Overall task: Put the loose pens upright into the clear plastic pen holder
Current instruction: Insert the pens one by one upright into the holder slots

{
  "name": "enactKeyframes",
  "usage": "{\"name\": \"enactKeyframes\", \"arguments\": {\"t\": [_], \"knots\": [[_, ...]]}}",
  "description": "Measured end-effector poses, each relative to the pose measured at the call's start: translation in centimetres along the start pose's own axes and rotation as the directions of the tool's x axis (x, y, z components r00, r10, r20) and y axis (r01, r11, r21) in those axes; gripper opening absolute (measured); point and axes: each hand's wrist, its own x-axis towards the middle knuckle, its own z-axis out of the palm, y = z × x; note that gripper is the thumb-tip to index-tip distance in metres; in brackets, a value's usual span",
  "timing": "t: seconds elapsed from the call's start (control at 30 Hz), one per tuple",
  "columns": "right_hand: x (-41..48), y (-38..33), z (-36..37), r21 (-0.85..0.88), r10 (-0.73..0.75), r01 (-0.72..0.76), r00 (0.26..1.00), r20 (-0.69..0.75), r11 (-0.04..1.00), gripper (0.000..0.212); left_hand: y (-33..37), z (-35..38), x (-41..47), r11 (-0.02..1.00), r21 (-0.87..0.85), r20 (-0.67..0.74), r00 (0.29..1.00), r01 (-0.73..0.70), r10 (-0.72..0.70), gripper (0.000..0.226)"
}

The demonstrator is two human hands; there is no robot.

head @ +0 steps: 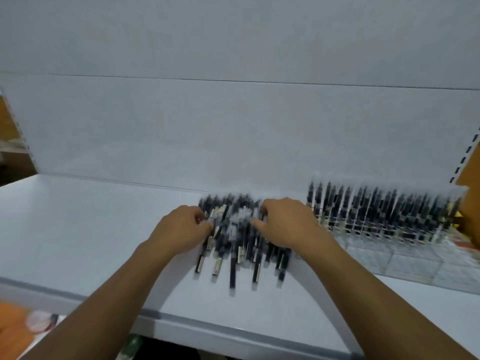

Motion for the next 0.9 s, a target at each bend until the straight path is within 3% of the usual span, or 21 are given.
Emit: {"name": "enactKeyframes", "arguments": {"t": [0.3,0.47,0.63,0.9], "knots": [[0.8,-0.9,2.4,-0.029,0.061,-0.062,0.998,-0.027,0.998,0.052,-0.2,0.3,1.8,0.998,0.014,0.178,0.982,0.056,-0.058,0.041],[0.7,-1.1,2.5,0.013,0.045,-0.045,0.999,0.012,0.999,0.047,0.2,0.1,2.7,0.985,-0.041,0.255,0.955,0.170,-0.154,0.039],[0.8,-1.4,2.5,0.134,0.082,-0.083,0.996,0.016,0.987,0.037,1.0,0.1,2.9,0.940,-0.188,0.328,0.920,0.284,-0.212,0.026],[0.1,-1.6,2.1,0.349,0.115,-0.071,0.988,-0.107,0.934,0.021,0.6,0.3,2.1,0.895,-0.317,0.283,0.932,0.314,-0.227,0.013]]}}
